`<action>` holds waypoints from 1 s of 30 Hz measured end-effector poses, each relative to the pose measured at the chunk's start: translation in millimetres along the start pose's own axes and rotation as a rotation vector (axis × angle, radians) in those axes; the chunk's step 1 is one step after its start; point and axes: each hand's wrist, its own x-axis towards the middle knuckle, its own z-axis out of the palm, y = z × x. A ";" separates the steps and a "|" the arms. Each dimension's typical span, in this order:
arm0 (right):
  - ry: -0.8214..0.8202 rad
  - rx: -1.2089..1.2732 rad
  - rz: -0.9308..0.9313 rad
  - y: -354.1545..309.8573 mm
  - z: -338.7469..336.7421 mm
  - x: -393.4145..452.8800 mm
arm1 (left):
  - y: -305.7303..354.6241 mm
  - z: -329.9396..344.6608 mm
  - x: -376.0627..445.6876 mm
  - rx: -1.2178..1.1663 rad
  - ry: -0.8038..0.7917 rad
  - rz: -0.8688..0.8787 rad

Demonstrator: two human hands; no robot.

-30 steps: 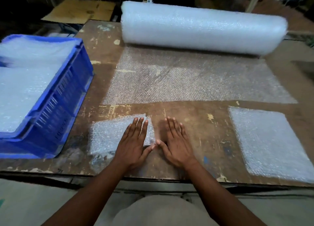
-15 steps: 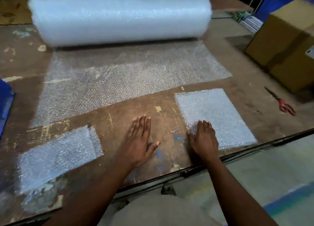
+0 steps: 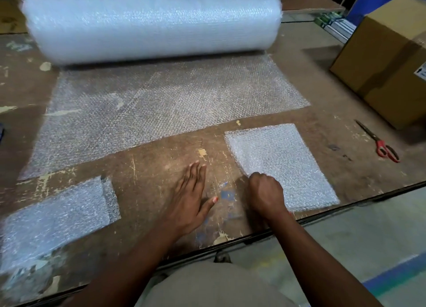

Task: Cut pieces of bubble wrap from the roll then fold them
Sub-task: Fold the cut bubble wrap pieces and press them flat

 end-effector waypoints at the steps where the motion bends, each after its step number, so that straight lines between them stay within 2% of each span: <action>1: -0.003 -0.003 -0.004 1.1 -3.2 -0.5 | -0.6 1.3 -1.9 -0.001 -0.008 -0.007; 5: -0.008 0.080 -0.023 1.9 -15.7 3.4 | 3.3 1.1 -9.4 -0.019 -0.019 -0.044; 8: 0.113 0.425 -0.023 -14.7 -33.1 7.0 | 13.0 -2.8 -16.9 -0.018 -0.036 -0.109; 11: 0.120 0.905 -0.003 -48.0 -51.5 6.1 | 17.6 -2.3 -28.5 -0.048 0.049 -0.153; 13: 0.000 1.429 0.032 -68.1 -65.1 4.1 | 17.7 -3.2 -36.9 -0.075 0.107 -0.186; 15: -0.143 1.832 0.049 -78.7 -76.6 1.1 | 20.0 -8.8 -43.6 -0.096 0.193 -0.200; 19: -0.418 2.257 0.029 -77.2 -85.9 2.2 | 18.2 -27.2 -54.9 0.017 0.456 -0.072; 22: -0.610 2.393 0.150 -65.4 -73.8 5.9 | 10.2 -39.1 -61.1 0.147 0.503 0.083; 24: -0.641 2.410 0.270 -55.7 -58.1 7.0 | 3.3 -36.0 -64.7 0.248 0.456 0.146; 26: -0.588 2.333 0.322 -44.8 -34.9 10.0 | -4.7 -24.7 -68.3 0.318 0.367 0.156; 30: -0.363 1.938 0.360 -27.3 9.3 9.5 | -20.7 4.6 -75.4 0.430 0.133 0.097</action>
